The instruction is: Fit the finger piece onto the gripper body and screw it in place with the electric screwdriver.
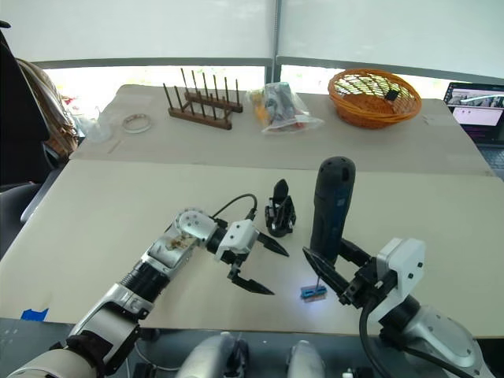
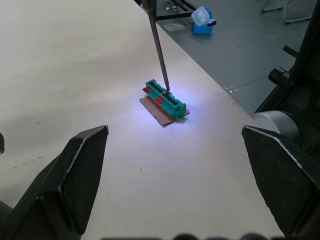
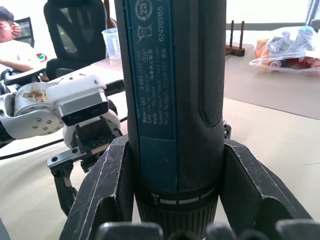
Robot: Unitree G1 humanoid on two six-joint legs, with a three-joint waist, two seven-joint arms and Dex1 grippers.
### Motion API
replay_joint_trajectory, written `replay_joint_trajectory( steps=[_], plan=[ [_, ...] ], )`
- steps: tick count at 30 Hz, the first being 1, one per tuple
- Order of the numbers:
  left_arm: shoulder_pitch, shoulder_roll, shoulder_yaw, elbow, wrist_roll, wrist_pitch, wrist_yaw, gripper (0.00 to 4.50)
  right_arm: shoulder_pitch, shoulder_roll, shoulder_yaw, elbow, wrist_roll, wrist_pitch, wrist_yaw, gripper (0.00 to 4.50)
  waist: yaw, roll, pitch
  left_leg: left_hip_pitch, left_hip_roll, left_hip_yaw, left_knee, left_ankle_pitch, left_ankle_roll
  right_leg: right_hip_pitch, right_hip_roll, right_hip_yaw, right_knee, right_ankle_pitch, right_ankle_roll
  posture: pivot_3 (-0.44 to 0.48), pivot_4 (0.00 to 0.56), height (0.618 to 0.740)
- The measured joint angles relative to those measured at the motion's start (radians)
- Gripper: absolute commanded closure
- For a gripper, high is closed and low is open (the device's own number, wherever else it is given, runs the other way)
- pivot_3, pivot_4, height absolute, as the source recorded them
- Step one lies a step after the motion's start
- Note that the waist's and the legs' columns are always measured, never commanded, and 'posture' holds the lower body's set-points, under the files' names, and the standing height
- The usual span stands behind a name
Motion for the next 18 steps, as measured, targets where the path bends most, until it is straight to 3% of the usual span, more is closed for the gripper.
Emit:
replay_joint_trajectory(
  steps=[12, 18],
  plan=[
    [0.000, -0.001, 0.000, 0.000, 0.000, 0.000, 0.000, 0.00, 0.014, -0.001, 0.000, 0.000, 0.000, 0.000, -0.007, 2.53, 0.000, 0.000, 0.000, 0.000, 0.000, 0.000, 0.000, 0.000, 0.000, 0.000, 0.000, 0.000, 0.000, 0.000, 0.000, 0.000, 0.150, 0.740],
    [0.000, 0.002, 0.000, 0.000, 0.000, 0.000, -0.001, 0.00, -0.009, -0.030, -0.050, -0.033, 0.120, 0.005, -0.054, 2.53, 0.000, 0.000, 0.000, 0.000, 0.000, 0.000, 0.000, 0.000, 0.000, 0.000, 0.000, 0.000, 0.000, 0.000, 0.000, 0.000, 0.150, 0.740]
  ],
)
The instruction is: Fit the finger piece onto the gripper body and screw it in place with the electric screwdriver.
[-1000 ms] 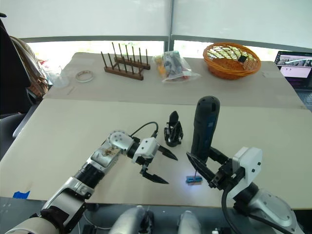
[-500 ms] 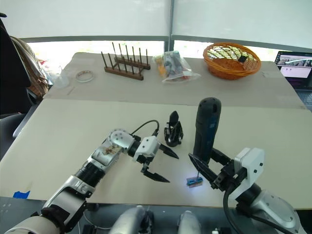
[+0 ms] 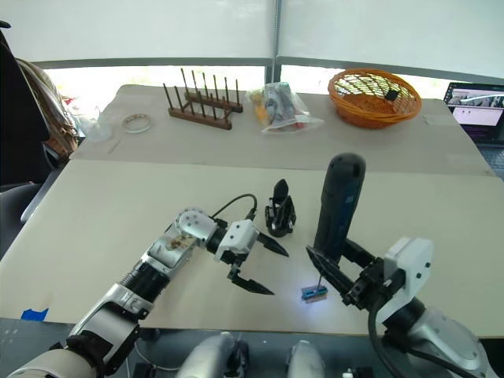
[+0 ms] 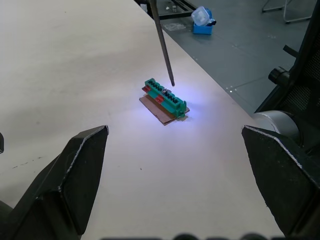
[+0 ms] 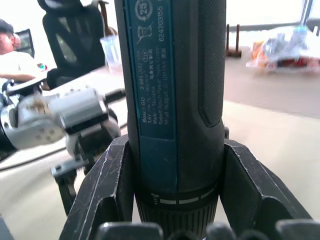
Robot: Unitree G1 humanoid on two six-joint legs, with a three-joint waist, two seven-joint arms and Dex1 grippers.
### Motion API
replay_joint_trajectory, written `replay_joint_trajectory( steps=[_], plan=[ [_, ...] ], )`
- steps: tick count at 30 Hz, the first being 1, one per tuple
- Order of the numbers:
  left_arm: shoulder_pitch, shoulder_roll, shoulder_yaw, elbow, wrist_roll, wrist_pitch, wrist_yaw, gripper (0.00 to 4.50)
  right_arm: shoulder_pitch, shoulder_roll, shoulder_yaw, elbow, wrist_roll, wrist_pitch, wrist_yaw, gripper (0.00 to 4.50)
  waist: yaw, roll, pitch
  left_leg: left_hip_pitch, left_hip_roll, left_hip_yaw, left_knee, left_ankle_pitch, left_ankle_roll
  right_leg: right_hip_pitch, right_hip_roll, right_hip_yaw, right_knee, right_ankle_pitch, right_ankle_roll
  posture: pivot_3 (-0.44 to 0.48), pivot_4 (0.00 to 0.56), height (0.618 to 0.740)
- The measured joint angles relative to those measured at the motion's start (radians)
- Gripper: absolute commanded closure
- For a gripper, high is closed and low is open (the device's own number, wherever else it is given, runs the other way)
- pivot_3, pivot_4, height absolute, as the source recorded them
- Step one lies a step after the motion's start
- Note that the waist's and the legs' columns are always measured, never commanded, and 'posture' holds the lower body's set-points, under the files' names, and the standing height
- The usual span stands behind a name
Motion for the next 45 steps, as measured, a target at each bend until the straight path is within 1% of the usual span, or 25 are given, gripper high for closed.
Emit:
replay_joint_trajectory(
  steps=[5, 20, 26, 45],
  plan=[
    [0.000, 0.002, -0.001, 0.000, 0.000, 0.000, -0.001, 0.00, -0.024, -0.004, 0.002, 0.004, -0.005, 0.000, -0.025, 2.53, 0.001, 0.000, 0.000, 0.000, 0.000, 0.000, 0.000, 0.000, 0.000, 0.000, 0.000, 0.000, 0.000, 0.000, 0.000, 0.000, 0.150, 0.740],
    [0.000, 0.003, -0.001, 0.000, 0.000, 0.000, -0.001, 0.00, -0.012, -0.003, 0.025, 0.016, -0.041, 0.000, -0.013, 2.53, 0.001, 0.000, 0.000, 0.000, 0.000, 0.000, 0.000, 0.000, 0.000, 0.000, 0.000, 0.000, 0.000, 0.000, 0.000, 0.000, 0.150, 0.740],
    [0.000, 0.004, -0.001, 0.000, 0.000, 0.000, -0.001, 0.00, -0.013, 0.000, 0.053, 0.022, -0.051, 0.000, -0.011, 2.53, 0.001, 0.000, 0.000, 0.000, 0.000, 0.000, 0.000, 0.000, 0.000, 0.000, 0.000, 0.000, 0.000, 0.000, 0.000, 0.000, 0.150, 0.740],
    [0.000, 0.004, -0.001, 0.000, 0.000, -0.001, 0.000, 0.00, -0.012, 0.013, 0.057, 0.027, -0.080, 0.000, 0.001, 2.53, 0.001, 0.000, 0.000, 0.000, 0.000, 0.000, 0.000, 0.000, 0.000, 0.000, 0.000, 0.000, 0.000, 0.000, 0.000, 0.000, 0.150, 0.740]
  ],
)
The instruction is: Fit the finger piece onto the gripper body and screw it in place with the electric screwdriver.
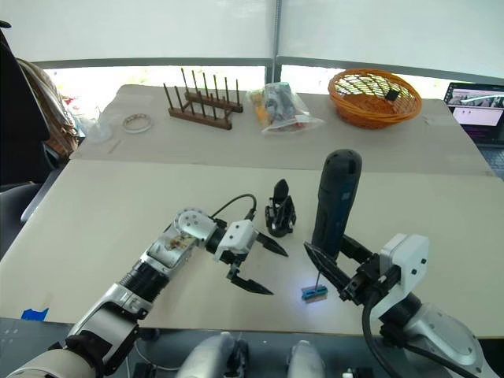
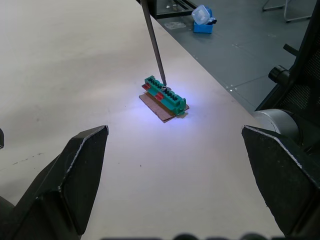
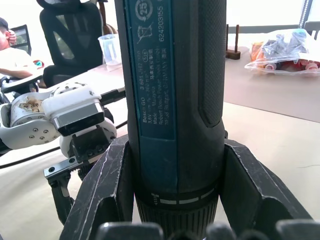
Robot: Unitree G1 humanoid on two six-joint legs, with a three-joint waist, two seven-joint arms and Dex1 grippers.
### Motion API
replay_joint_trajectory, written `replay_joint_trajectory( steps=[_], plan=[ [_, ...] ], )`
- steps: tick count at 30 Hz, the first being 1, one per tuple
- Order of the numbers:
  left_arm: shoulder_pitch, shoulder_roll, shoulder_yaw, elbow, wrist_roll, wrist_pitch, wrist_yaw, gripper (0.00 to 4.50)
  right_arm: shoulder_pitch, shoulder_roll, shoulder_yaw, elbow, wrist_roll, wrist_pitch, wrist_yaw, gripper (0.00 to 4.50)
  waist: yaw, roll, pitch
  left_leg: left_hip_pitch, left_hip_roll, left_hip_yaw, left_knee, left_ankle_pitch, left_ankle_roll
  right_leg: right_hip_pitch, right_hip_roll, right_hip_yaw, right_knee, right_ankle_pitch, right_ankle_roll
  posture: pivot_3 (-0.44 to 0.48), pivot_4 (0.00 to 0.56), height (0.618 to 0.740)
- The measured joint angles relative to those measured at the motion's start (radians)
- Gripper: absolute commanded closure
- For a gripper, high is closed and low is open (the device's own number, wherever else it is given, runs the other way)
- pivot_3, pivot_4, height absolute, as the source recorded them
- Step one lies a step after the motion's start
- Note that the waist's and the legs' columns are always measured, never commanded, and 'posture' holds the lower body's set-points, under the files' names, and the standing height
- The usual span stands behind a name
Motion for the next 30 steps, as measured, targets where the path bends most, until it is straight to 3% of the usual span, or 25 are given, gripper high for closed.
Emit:
replay_joint_trajectory(
  steps=[30],
  plan=[
    [0.000, 0.003, 0.000, 0.000, 0.000, 0.000, 0.000, 0.00, -0.012, 0.007, 0.000, 0.015, -0.008, 0.000, 0.023, 2.53, 0.000, 0.000, 0.000, 0.000, 0.000, 0.000, 0.000, 0.000, 0.000, 0.000, 0.000, 0.000, 0.000, 0.000, 0.000, 0.000, 0.150, 0.740]
  ],
)
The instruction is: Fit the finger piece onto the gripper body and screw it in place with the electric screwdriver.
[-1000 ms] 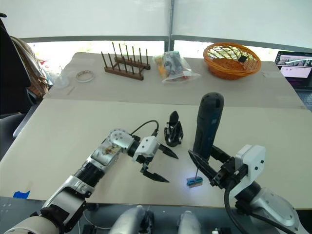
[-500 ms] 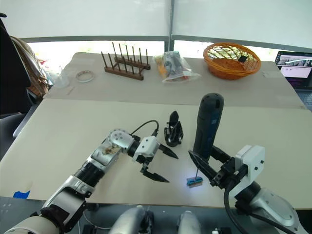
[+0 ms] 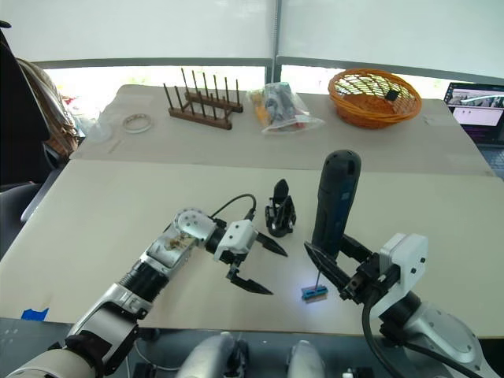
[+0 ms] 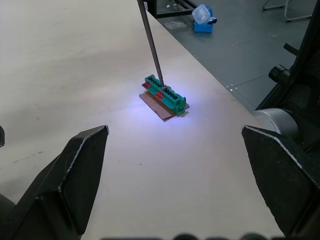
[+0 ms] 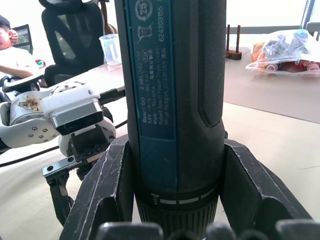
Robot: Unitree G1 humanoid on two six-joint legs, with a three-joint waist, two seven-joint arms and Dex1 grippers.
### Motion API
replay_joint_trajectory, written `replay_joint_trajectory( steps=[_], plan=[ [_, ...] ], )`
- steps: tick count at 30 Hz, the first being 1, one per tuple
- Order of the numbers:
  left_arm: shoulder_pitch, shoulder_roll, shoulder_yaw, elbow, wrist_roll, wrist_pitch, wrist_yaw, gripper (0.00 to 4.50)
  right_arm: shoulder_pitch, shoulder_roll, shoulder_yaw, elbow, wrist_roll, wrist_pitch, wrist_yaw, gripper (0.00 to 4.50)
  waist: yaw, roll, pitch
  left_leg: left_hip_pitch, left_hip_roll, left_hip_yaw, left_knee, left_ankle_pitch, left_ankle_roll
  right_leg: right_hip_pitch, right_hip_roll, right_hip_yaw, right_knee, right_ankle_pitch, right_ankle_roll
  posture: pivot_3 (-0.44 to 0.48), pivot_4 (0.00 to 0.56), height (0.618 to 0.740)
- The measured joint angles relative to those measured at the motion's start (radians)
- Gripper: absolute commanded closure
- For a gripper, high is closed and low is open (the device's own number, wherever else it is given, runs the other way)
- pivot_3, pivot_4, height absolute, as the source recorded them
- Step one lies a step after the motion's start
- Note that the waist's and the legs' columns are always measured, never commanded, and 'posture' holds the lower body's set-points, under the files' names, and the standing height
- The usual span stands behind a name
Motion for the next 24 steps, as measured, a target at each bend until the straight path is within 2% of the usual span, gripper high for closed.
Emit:
replay_joint_trajectory(
  steps=[24],
  plan=[
    [0.000, -0.002, 0.000, 0.000, 0.000, 0.000, 0.001, 0.00, 0.005, 0.008, 0.004, 0.000, -0.015, -0.001, 0.002, 2.53, 0.000, 0.000, 0.000, 0.000, 0.000, 0.000, 0.000, 0.000, 0.000, 0.000, 0.000, 0.000, 0.000, 0.000, 0.000, 0.000, 0.150, 0.740]
  ],
)
